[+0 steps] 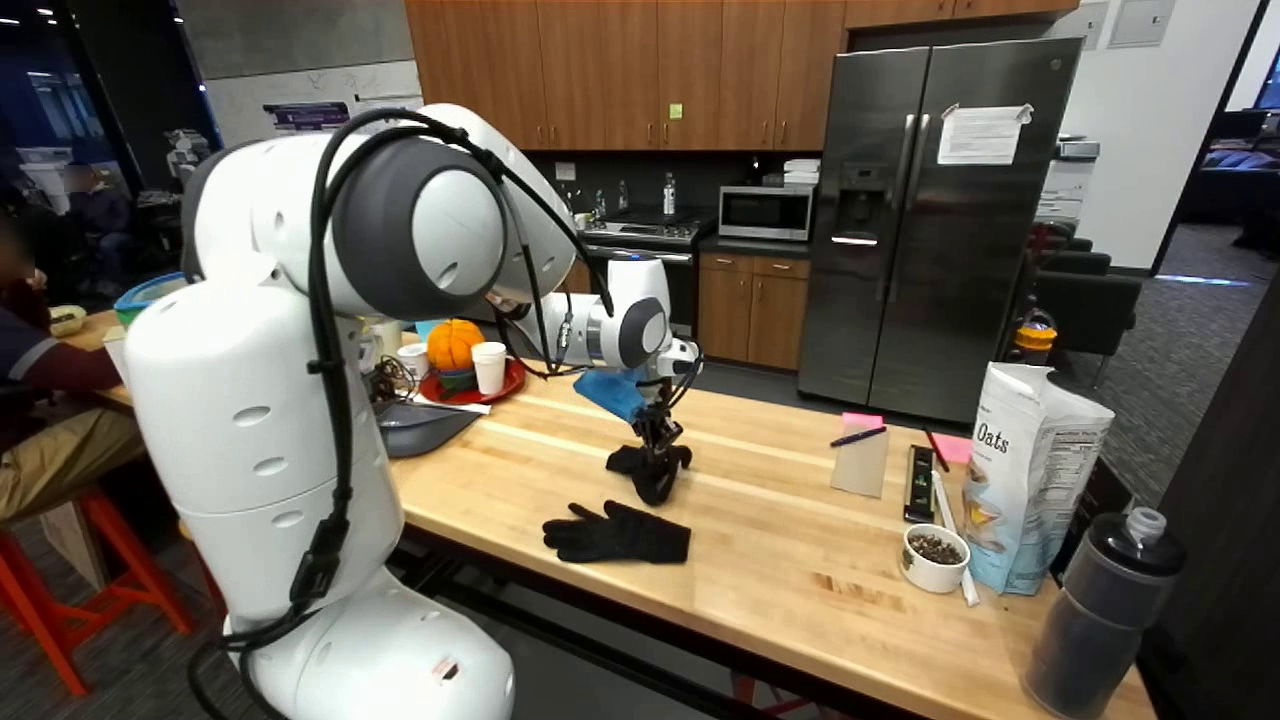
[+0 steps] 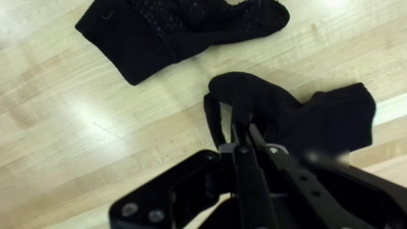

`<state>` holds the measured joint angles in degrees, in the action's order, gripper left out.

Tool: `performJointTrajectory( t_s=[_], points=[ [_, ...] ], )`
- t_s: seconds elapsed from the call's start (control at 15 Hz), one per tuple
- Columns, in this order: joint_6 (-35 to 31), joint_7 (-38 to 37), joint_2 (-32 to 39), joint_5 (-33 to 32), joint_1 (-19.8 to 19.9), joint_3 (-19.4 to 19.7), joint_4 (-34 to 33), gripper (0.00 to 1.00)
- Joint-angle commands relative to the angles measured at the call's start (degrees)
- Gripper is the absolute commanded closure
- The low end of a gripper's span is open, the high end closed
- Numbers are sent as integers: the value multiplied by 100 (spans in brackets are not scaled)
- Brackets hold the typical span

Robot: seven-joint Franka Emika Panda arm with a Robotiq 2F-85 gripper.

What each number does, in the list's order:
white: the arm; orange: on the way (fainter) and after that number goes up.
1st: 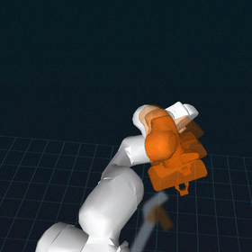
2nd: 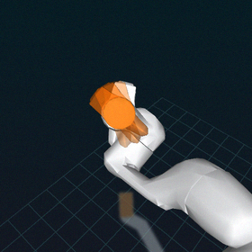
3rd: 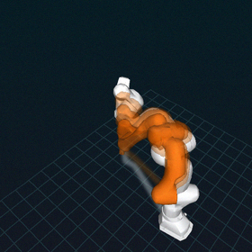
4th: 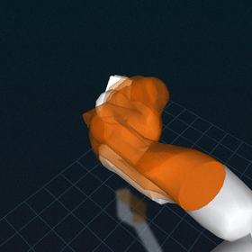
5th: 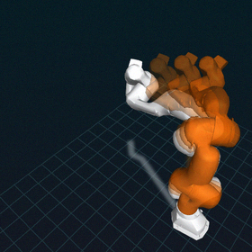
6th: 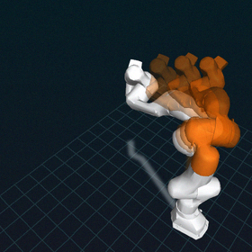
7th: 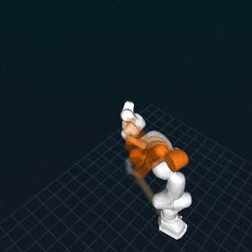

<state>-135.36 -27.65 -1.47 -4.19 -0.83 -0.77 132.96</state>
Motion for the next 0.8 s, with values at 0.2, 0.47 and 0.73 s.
performJointTrajectory(
  t_s=[0.2,0.47,0.73],
  points=[
    [243,1413,-1271,1220,-69,69,436,99],
    [1072,2713,-1835,2299,-193,249,471,99],
    [2400,3797,-2336,3110,-313,572,401,99]
  ],
)
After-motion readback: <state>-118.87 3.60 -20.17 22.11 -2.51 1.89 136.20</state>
